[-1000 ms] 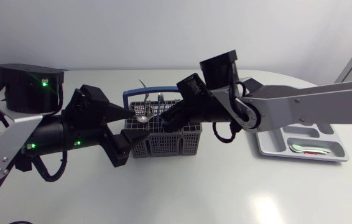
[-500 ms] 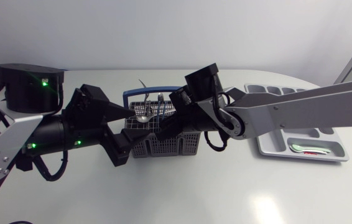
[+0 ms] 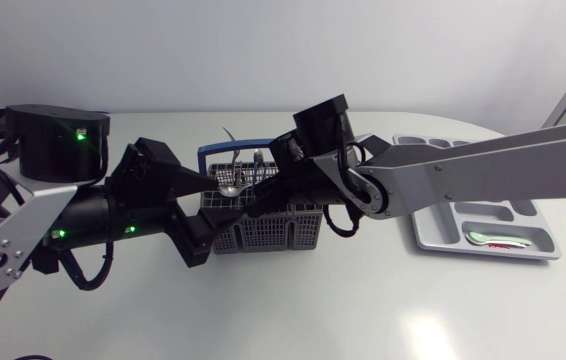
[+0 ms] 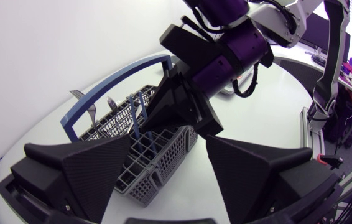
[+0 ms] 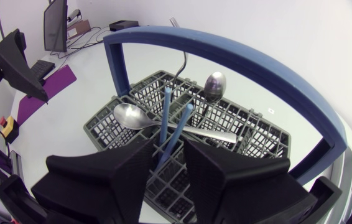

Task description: Unload the cutlery basket into the drawer organizer.

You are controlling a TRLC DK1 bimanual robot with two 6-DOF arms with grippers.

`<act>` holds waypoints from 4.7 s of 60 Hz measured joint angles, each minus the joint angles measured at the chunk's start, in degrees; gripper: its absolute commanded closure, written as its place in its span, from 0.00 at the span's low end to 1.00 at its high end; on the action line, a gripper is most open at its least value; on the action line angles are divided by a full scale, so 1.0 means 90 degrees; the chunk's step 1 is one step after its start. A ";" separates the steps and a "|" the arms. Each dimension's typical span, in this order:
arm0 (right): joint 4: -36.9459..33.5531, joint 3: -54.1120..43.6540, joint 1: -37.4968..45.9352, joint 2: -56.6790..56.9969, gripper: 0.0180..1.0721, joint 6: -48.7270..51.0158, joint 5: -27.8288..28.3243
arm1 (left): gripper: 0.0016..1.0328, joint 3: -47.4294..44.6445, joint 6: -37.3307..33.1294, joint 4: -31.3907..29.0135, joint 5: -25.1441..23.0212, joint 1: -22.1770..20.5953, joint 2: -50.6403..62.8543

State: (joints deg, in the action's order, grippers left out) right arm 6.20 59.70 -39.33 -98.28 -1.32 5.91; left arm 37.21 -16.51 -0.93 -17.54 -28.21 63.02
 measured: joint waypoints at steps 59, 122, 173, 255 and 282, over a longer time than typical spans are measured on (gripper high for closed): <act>0.0498 -0.0398 -0.0085 0.0461 0.94 0.0053 -0.0192 | 0.13 -0.0007 0.0000 0.0002 -0.0017 0.0000 0.0005; -0.3060 0.0070 0.2552 0.3835 0.94 0.0930 0.1377 | 0.13 0.0495 0.0044 0.0165 0.0124 -0.0138 0.0702; -0.3808 -0.0063 0.5933 0.1557 0.95 0.2657 0.2317 | 0.14 0.0794 0.0189 0.0325 0.0576 -0.0350 0.1171; -0.2749 -0.0175 0.6118 0.0877 0.29 0.2603 0.2521 | 0.16 0.0741 0.0959 0.1489 0.3060 -0.1124 0.2025; -0.2662 -0.0634 0.6135 0.1212 0.29 0.2603 0.2897 | 0.20 0.0726 0.1246 0.2210 0.3109 -0.0976 0.2764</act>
State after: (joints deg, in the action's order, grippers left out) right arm -17.76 54.00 15.88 -87.37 22.11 31.99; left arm 43.75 -5.30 18.96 10.44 -36.99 87.90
